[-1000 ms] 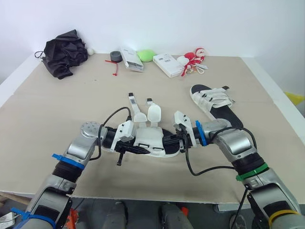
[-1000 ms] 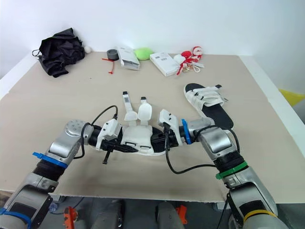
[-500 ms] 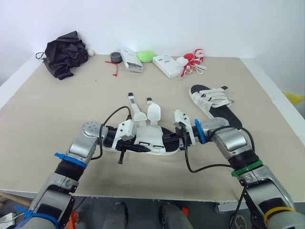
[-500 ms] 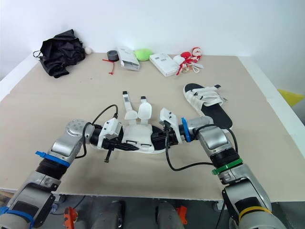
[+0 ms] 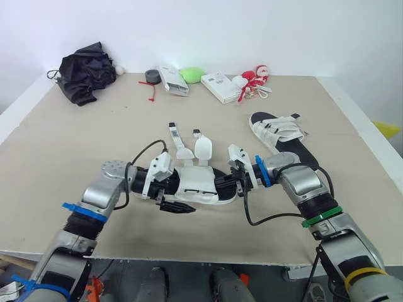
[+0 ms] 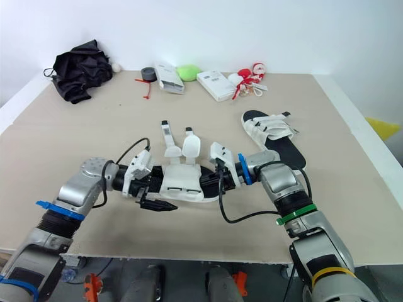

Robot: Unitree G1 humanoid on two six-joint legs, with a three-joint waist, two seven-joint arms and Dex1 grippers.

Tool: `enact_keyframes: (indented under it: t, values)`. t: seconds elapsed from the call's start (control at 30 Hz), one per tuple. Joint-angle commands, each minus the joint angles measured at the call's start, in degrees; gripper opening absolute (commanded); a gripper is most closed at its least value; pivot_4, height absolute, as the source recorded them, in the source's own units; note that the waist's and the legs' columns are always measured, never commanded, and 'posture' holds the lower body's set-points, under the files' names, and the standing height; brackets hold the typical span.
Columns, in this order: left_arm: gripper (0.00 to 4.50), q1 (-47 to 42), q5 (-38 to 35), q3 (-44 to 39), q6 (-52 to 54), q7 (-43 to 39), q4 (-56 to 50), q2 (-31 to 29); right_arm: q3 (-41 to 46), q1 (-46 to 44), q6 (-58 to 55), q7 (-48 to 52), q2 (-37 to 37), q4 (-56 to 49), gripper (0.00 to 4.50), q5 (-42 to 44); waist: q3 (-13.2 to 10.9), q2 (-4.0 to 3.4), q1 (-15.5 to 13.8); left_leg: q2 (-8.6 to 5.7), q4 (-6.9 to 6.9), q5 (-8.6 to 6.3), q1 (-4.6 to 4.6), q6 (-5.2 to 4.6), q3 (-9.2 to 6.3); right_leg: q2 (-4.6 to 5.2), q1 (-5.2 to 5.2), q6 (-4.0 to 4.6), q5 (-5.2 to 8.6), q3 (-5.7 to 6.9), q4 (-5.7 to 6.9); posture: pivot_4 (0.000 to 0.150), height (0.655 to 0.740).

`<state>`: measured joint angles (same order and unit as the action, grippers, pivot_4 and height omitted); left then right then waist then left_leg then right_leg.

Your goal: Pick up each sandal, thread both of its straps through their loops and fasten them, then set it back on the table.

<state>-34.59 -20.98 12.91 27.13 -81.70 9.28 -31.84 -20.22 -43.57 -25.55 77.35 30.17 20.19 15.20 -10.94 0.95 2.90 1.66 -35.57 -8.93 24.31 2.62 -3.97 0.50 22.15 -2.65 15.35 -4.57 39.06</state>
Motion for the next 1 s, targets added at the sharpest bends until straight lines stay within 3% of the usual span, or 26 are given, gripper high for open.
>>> enact_keyframes:
  t: [0.03,0.2,0.43,0.77,1.0]
  values:
    - [4.43,-7.65,-9.19,-7.44,21.62,-0.47,0.54,-6.71,-1.26,0.43,0.04,0.07,0.25,2.51,0.00,-3.10,-0.02,0.04,0.01,0.03,0.00,0.00,0.02,0.00,-0.02,-0.05,0.04,0.02,-0.01,0.01,0.00,0.150,0.7380]
    - [4.43,-10.80,-16.81,-12.91,38.95,0.23,6.61,-9.71,-1.12,0.20,0.42,0.09,-0.61,3.00,0.00,-3.25,-0.02,0.06,0.21,0.03,0.01,0.00,0.03,0.00,-0.03,-0.05,0.04,0.03,0.00,0.03,-0.01,0.150,0.7380]
    - [4.43,-14.52,-16.00,-23.47,44.98,20.46,24.64,0.79,-0.90,0.66,0.27,-0.29,-1.43,2.37,0.00,-3.34,0.01,0.14,0.37,0.10,0.11,0.03,0.00,0.05,-0.09,-0.11,0.07,0.11,0.00,0.11,0.00,0.150,0.7380]
    - [4.43,-23.84,-15.02,-36.74,30.97,45.64,49.63,9.69,-0.45,1.19,-0.79,-0.34,-1.40,0.67,0.00,-3.14,0.11,0.13,0.09,0.08,0.17,0.21,-0.11,0.29,-0.12,-0.10,0.00,0.07,-0.16,0.13,0.00,0.150,0.7380]
    - [4.43,-27.47,-12.17,-36.24,27.35,47.70,55.02,11.01,-0.48,0.97,-0.86,-0.33,-1.67,0.45,0.00,-3.60,0.25,-0.02,0.00,-0.08,0.17,0.47,-0.29,0.47,-0.10,0.05,-0.23,-0.01,-0.26,0.13,0.00,0.150,0.7380]
